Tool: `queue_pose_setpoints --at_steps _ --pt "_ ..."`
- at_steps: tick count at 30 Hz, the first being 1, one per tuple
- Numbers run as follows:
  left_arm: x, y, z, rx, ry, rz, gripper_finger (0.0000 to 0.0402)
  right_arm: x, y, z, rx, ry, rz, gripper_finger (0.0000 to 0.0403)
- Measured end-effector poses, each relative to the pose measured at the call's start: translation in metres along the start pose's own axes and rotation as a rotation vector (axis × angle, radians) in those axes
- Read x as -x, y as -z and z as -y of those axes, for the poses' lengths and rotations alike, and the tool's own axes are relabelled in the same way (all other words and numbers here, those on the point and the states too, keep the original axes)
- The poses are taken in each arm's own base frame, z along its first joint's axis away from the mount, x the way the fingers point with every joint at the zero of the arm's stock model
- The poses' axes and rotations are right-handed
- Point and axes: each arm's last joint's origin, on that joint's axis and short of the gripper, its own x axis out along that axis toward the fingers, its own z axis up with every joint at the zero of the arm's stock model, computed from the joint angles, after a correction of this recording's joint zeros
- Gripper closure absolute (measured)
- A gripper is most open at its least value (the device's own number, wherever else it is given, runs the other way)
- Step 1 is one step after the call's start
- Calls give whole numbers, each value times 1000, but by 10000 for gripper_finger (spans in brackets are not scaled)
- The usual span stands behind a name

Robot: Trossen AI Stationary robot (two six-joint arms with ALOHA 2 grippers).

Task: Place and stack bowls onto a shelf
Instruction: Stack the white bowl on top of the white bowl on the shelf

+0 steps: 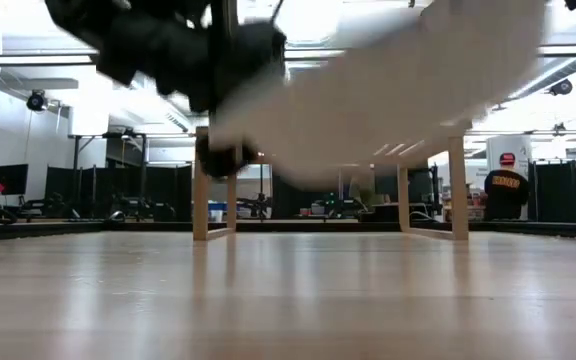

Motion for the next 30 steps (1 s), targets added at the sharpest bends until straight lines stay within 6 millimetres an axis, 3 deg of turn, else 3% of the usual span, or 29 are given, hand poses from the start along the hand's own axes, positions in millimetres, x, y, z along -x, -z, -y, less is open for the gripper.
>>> queue_pose_setpoints --at_steps 3,7,15,22,26,30 --pt "23 -21 12 1 39 61 401 0 0 0 -1 -1 -4 305" --pt "69 -49 16 39 -8 124 401 0 2 0 -3 -2 -18 305" --pt "190 -106 0 234 -417 311 401 0 2 0 14 -2 -16 305" --pt "288 -172 0 165 -640 535 401 0 2 0 16 -2 -15 305" --pt "323 -203 -5 126 -707 559 401 0 2 0 13 -2 -15 305" --pt "330 -226 -21 122 -794 499 401 0 2 0 13 -2 -16 305"
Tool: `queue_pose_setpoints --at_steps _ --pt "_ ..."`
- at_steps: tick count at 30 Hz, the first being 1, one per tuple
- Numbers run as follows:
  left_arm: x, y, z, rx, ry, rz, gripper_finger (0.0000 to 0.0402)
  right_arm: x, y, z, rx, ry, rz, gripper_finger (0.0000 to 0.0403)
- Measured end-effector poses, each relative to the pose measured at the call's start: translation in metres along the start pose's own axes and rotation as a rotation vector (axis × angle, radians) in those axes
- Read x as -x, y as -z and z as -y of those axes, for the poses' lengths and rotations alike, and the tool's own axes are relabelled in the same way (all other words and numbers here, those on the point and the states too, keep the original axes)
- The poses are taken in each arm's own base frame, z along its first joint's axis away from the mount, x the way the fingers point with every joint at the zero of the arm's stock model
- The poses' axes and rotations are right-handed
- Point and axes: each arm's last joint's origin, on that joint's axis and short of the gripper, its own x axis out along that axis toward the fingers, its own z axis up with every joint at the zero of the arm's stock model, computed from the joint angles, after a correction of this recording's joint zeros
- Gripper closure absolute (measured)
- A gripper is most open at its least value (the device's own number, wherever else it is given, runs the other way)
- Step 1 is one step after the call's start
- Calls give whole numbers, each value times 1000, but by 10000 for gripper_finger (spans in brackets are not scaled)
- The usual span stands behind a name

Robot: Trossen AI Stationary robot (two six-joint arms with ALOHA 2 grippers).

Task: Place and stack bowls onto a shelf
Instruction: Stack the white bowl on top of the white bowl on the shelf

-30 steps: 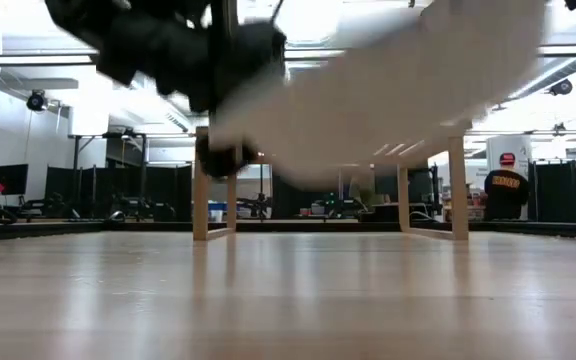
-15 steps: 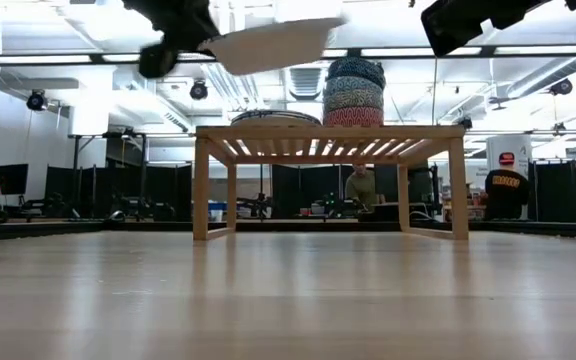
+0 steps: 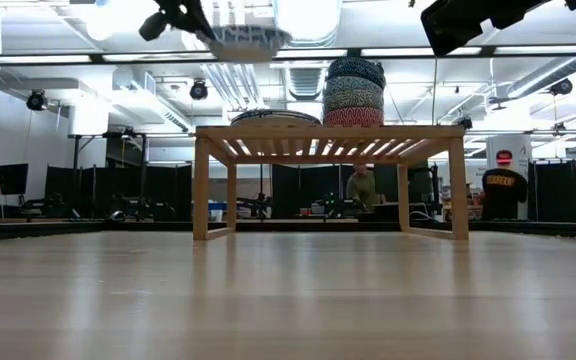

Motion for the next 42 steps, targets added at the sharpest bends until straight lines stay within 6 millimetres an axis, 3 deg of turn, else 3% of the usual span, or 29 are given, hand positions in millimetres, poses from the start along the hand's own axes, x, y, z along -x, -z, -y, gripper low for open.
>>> queue_pose_setpoints --at_steps 5,12,20,26,33,42 --pt "-31 -8 -8 -77 -78 -105 401 0 0 0 1 0 -1 305" --pt "-81 -14 -22 -50 -147 -171 401 0 0 0 5 0 -2 305" --pt "-111 -20 -26 -61 -153 -241 393 0 0 0 3 0 -2 305" --pt "-117 -25 -24 -73 -127 -240 360 0 0 0 7 0 -2 305" --pt "-112 -25 -23 -102 -121 -243 288 0 0 0 17 0 -2 305" --pt "-88 -26 -19 -189 -100 -252 209 0 0 0 17 0 -2 305"
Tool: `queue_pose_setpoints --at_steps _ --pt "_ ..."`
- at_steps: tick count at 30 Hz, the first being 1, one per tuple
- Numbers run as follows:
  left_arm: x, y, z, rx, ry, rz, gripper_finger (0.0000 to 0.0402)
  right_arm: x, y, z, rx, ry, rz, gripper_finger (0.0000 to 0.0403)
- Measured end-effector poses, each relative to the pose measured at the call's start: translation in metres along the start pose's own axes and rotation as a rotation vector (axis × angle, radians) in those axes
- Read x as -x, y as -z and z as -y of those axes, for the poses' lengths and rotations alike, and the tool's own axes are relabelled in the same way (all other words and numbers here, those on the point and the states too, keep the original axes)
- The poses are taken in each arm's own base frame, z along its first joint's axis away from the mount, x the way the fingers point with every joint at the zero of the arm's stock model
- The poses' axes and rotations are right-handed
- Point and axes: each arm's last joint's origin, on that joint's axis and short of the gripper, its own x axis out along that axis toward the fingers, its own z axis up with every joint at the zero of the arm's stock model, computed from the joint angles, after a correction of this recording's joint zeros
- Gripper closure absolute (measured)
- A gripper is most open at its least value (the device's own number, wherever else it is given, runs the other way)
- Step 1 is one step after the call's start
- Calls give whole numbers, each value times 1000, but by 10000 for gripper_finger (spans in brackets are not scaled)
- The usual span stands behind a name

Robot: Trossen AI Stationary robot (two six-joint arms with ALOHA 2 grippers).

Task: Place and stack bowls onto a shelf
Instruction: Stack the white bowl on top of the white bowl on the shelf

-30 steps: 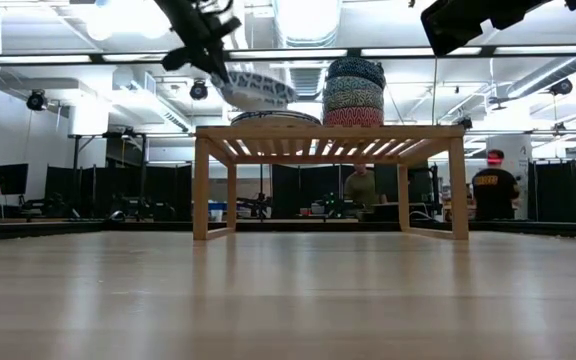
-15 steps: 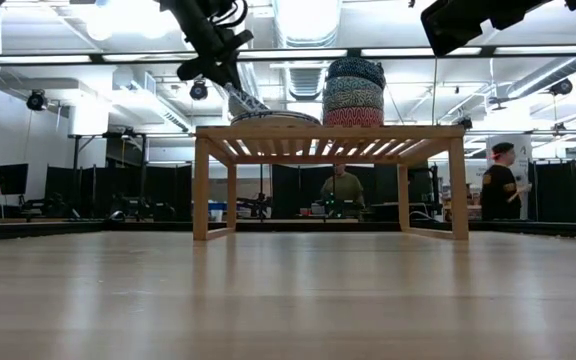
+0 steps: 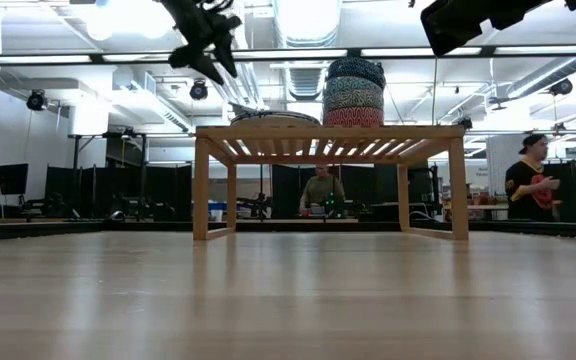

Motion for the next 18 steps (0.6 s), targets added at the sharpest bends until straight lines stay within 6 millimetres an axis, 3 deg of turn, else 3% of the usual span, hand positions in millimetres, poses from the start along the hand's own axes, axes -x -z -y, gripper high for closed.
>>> queue_pose_setpoints --at_steps 4,9,13,18 --pt "14 15 14 -166 89 -39 212 0 0 0 7 0 0 305" --pt "16 45 38 -318 175 -21 242 0 0 0 13 0 1 305" --pt "22 66 44 -395 119 80 291 -2 1 0 8 -1 -6 305" --pt "24 72 33 -373 59 286 368 -6 1 1 15 -1 -11 305"
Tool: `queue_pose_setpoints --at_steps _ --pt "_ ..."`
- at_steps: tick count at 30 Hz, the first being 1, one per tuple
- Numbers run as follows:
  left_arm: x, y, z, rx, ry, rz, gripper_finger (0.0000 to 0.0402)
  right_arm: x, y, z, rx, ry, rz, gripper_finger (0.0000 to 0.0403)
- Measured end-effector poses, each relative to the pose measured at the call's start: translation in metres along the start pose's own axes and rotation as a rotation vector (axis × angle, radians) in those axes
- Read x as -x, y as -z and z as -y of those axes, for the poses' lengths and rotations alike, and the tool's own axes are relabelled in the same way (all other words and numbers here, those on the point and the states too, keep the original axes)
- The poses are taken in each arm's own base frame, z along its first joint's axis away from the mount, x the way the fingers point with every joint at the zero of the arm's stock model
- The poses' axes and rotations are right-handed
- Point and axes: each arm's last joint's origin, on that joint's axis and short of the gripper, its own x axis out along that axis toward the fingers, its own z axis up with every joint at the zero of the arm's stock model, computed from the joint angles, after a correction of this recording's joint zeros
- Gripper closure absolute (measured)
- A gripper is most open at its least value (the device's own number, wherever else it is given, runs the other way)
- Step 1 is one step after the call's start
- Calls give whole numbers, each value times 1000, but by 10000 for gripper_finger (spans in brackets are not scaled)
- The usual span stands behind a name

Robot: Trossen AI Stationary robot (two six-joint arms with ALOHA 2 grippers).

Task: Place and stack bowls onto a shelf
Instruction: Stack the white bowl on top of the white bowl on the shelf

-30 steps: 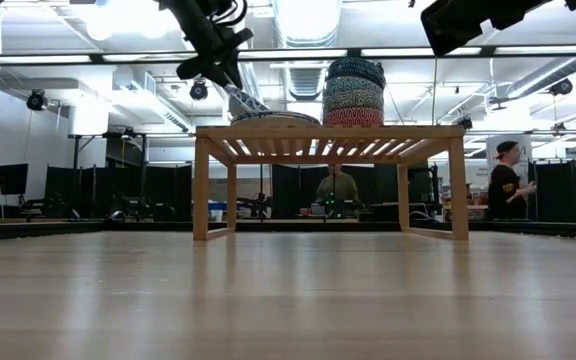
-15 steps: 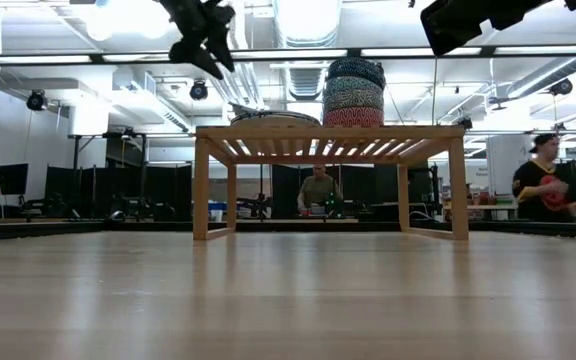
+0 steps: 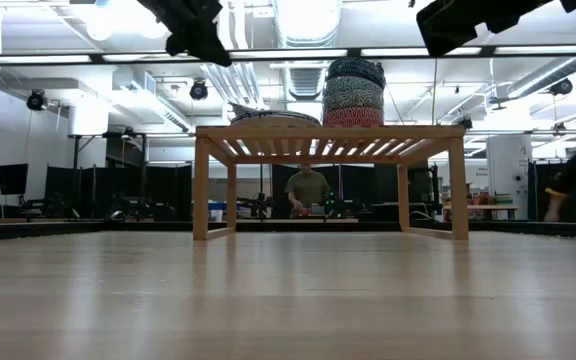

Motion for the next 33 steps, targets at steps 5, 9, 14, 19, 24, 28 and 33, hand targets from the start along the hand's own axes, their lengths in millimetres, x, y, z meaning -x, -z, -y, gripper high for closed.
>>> queue_pose_setpoints --at_steps 5,9,14,19,24,28,33 --pt "-22 15 -15 25 -77 92 393 -4 0 1 6 0 -2 305" --pt "-45 26 -25 42 -92 106 398 -6 1 1 -4 -1 -10 305" --pt "-68 32 -27 55 -67 48 401 -6 1 1 -3 0 -10 305" --pt "-81 30 -28 104 -56 -23 401 -6 1 1 -2 1 -10 305" --pt "-88 30 -28 167 -46 -108 401 -6 1 1 -2 4 -10 305" --pt "-86 31 -28 203 -42 -156 401 -6 1 1 0 4 -11 305" --pt "-81 29 -28 214 -39 -194 401 -6 1 1 0 6 -11 305"
